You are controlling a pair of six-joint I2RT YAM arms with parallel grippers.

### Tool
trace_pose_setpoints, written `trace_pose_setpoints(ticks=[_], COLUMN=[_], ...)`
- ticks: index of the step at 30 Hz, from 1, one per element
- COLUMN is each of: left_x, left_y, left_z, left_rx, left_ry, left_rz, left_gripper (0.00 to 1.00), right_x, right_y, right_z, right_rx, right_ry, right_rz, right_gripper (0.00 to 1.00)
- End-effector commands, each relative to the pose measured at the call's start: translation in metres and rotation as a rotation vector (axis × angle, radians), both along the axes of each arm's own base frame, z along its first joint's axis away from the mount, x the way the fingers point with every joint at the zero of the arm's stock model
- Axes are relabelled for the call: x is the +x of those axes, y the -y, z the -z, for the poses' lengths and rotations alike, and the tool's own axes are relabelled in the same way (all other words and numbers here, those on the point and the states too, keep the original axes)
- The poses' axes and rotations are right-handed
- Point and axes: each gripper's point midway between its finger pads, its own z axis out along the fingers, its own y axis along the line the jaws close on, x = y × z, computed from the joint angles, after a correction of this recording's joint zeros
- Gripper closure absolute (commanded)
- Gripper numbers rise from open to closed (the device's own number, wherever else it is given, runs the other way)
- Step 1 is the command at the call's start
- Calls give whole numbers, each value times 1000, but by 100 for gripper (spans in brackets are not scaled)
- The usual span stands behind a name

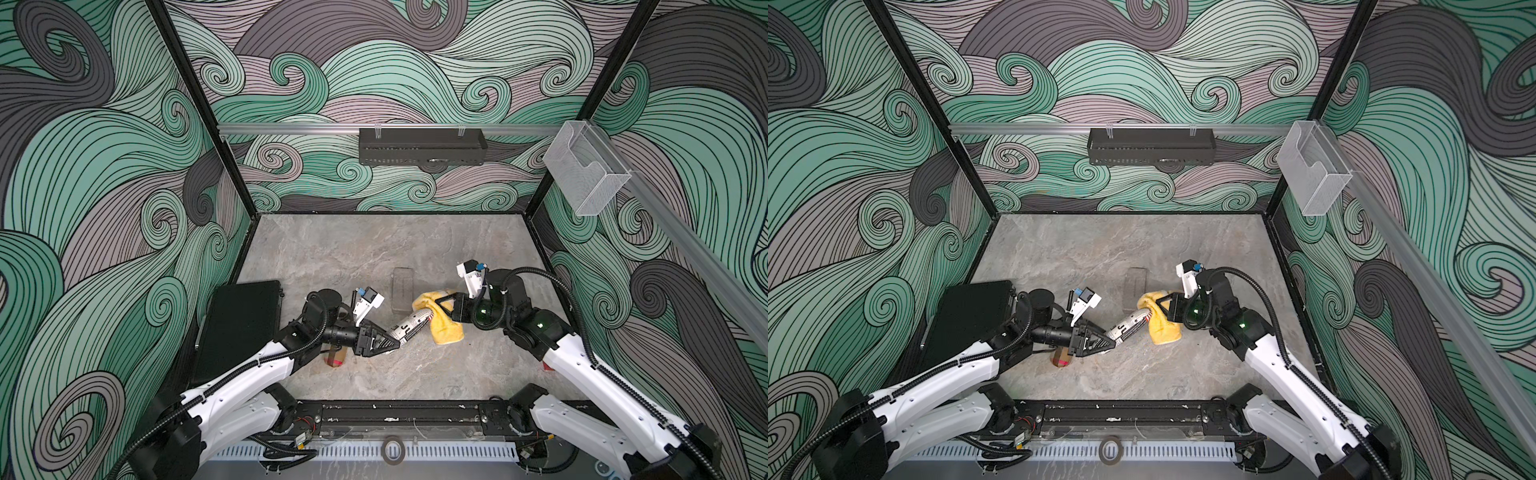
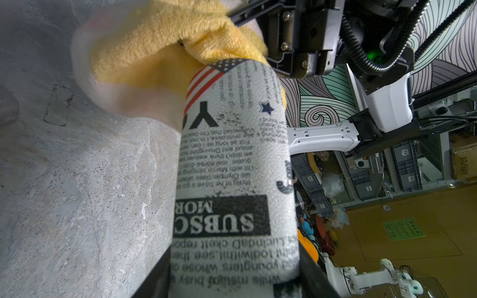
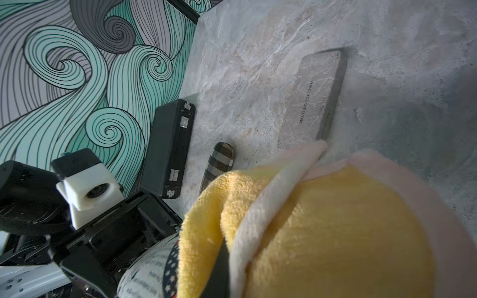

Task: Wipe the eyeglass case
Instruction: Wipe the dirt from the eyeglass case.

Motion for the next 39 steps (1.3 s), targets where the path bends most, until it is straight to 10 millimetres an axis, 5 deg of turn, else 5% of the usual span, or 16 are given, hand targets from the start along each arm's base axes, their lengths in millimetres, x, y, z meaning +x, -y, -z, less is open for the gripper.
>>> trace_pose_setpoints(ticks=[1, 6, 9, 14, 17, 23, 26, 33, 35, 39], left_x=[-2, 0, 0, -1, -1, -1, -1, 0, 1, 1], left_y=[5, 6, 6, 4, 3, 3, 3, 3, 2, 1], left_z=[-13, -11, -13, -16, -17, -16, -15, -12, -13, -12], left_rx=[-42, -41, -45, -44, -39, -41, -39, -32, -29, -27], left_ry=[49, 45, 48, 58, 62, 62, 61, 60, 61, 62], left_rz=[34, 37, 36, 30, 21, 18, 16, 4, -1, -7], left_gripper=[60, 60, 60, 60, 60, 60, 60, 60, 60, 60], right_x=[-10, -20, -15, -4, 0, -23, -23, -7, -5, -17], right_y=[-12, -24, -25, 1, 4, -32, -34, -8, -5, -23], right_z=[-50, -70, -42, 21, 10, -54, -44, 27, 23, -21], right_rx=[154, 253, 184, -83, -71, 210, 209, -65, -68, 107], right_ry=[122, 148, 61, -72, -19, 105, 74, -75, -52, 73], right_rz=[-95, -178, -170, -55, -36, -267, -271, -130, -112, -222], right_gripper=[100, 100, 100, 100, 100, 100, 100, 100, 100, 100])
